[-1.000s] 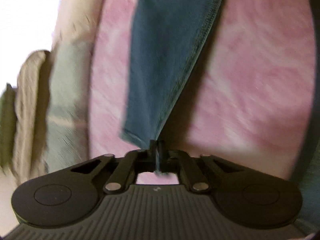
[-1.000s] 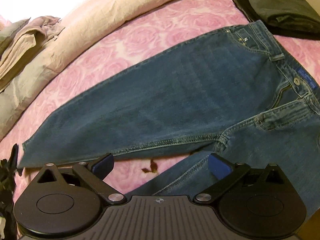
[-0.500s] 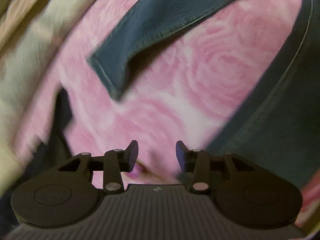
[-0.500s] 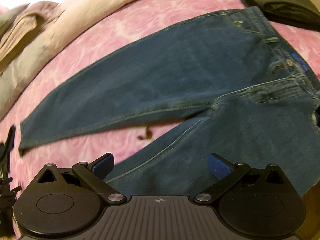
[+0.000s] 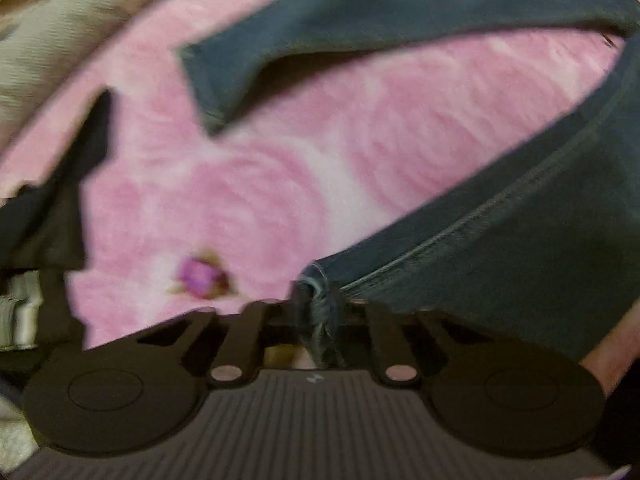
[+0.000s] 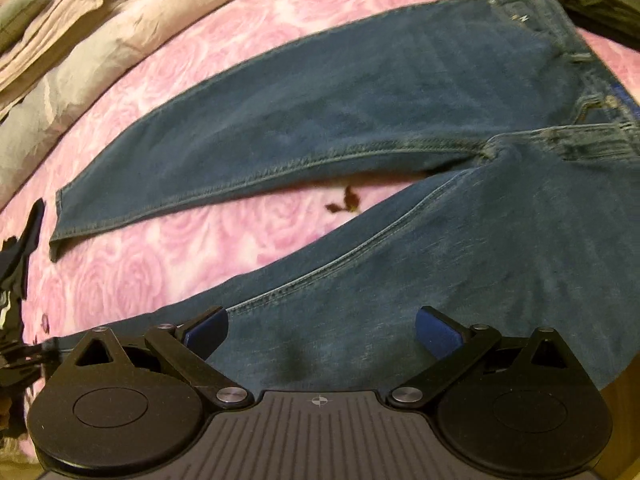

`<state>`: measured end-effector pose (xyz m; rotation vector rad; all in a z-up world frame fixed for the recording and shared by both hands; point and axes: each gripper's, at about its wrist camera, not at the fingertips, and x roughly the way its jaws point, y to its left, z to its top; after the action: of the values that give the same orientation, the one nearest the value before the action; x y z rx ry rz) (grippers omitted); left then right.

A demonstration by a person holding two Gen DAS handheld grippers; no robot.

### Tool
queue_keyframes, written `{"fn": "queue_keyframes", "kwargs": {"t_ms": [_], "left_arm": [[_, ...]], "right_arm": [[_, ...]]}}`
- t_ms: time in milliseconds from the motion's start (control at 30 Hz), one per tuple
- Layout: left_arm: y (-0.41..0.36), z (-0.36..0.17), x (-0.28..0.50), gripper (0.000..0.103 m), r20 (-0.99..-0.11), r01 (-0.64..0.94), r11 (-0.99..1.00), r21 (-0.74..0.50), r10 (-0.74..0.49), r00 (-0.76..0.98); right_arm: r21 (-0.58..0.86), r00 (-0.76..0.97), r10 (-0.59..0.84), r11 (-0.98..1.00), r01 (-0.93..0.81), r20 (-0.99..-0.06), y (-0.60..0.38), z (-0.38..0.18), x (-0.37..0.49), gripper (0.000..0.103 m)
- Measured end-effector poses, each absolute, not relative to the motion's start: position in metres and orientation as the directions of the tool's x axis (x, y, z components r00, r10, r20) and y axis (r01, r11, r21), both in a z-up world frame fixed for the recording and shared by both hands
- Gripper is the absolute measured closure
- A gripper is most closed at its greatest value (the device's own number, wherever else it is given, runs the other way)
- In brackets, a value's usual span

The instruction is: Fold clothes

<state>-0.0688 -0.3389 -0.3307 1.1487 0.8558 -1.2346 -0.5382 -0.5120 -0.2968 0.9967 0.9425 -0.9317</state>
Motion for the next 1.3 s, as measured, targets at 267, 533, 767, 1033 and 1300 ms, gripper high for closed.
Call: {"fn": "queue_keyframes", "kwargs": {"t_ms": [267, 533, 767, 1033, 1300], "left_arm": [[-0.342, -0.338, -0.074, 0.089, -0.963, 0.972, -0.074, 0.221, -0.174, 0.206], [-0.353, -0.299, -0.095, 0.082, -0.930, 0.938, -0.124, 0.323, -0.225, 0.290], [-0.388, -0.279, -0.200, 0.073, -0.940, 0.922, -0.322, 0.217, -0.322, 0.108], [-0.470, -0.273, -0.379, 0.071, -0.914, 0.875, -0.483, 0.045, -0.373, -0.158], [-0.556, -0.302, -0.532, 0.071, -0.898, 0.787, -0.616, 0.017, -0.356, -0.259]], "right_arm": [[0.242, 0.280, -0.248, 0.172, 0.955, -0.927, -0.506, -0.279, -0.569, 0.001], [0.193, 0.178, -0.355, -0.007, 0.981, -0.918, -0.499, -0.251, -0.651, 0.001], [0.211, 0.101, -0.415, -0.227, 0.951, -0.904, -0.511, -0.245, -0.754, 0.001], [0.225, 0.179, -0.486, -0.038, 0.974, -0.856, -0.581, -0.235, -0.819, 0.001], [0.284, 0.365, -0.341, 0.263, 0.922, -0.866, -0.687, -0.278, -0.843, 0.001]]}}
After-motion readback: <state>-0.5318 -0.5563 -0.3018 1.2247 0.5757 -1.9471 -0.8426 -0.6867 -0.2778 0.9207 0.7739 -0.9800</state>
